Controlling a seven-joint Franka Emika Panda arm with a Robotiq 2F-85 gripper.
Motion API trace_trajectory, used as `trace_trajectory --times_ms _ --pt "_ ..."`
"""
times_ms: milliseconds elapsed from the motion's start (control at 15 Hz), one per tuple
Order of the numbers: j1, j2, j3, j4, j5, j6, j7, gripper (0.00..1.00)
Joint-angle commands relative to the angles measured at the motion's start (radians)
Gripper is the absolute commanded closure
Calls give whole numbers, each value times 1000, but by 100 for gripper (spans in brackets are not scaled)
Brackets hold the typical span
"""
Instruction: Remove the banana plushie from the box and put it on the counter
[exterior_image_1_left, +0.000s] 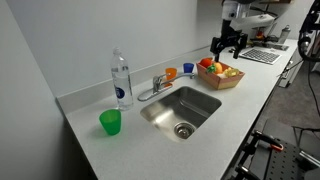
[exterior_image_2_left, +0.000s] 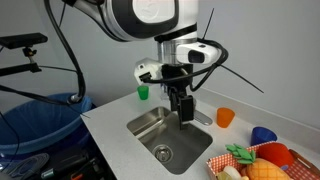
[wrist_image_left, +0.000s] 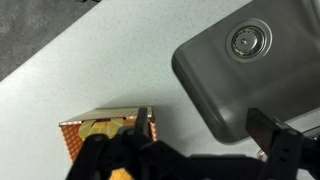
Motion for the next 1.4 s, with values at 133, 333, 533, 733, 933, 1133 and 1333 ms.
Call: trace_trajectory --times_ms 133,333,533,733,933,1133,1333 --pt "16 3 -15 7 -4 -2 6 0" --pt "18 6 -12 5 -2 3 12 0" --pt "7 69 -6 41 -19 1 93 0" --pt "-8 163 -20 100 -28 13 207 0" --pt "-9 272 -56 185 -28 7 326 0" --pt "1 385 -109 296 -17 -9 403 0" --pt "4 486 -160 402 -8 -15 410 0"
